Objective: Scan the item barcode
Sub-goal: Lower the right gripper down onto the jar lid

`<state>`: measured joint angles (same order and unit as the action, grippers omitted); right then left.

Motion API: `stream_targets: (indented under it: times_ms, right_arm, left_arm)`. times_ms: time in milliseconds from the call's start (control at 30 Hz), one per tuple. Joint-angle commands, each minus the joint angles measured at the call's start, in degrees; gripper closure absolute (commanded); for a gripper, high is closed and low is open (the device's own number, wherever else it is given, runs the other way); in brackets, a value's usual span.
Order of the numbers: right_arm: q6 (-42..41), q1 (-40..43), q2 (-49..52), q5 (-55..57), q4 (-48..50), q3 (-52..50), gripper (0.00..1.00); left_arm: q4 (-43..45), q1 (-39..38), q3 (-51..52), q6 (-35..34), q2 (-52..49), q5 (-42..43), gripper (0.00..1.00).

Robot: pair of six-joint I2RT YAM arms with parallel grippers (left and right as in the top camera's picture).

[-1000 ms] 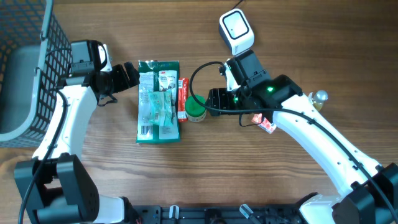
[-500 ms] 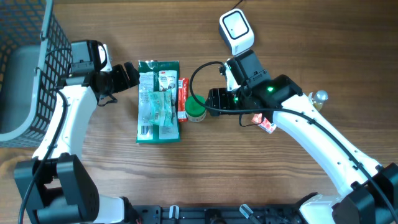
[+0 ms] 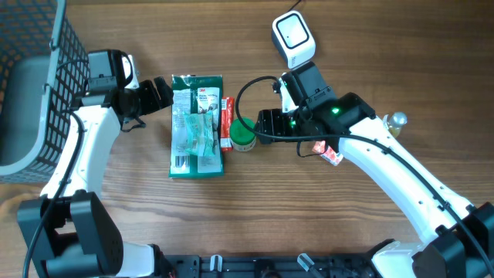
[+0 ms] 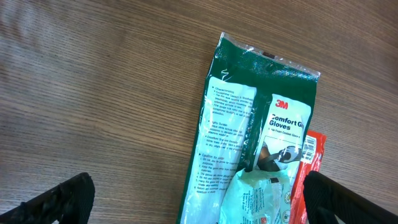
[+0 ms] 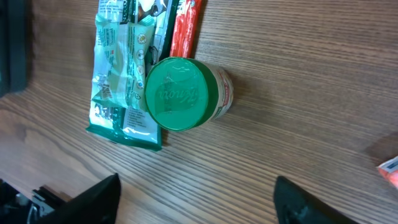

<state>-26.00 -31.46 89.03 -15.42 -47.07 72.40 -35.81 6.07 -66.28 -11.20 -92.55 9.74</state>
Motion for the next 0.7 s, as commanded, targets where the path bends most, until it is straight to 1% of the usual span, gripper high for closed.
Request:
stream_targets:
  times_ms: [0,67,667]
  right_arm:
    - [0.35,-0.24,0.66,0.79,0.13,-0.52,0.16]
    - [0.35,-0.24,0.66,0.79,0.07,-0.52,0.14]
    - [0.44,-0.24,0.66,0.81,-0.28,-0.52,0.13]
  left_arm:
    - [0.22,0.5,-0.74,0.5,0.63,-0.39,0.0]
    - [0.2,0.5,-0.74,0.5,0.63,-0.39,0.0]
    - [0.2,0.5,-0.74,0.5,0.63,-0.39,0.0]
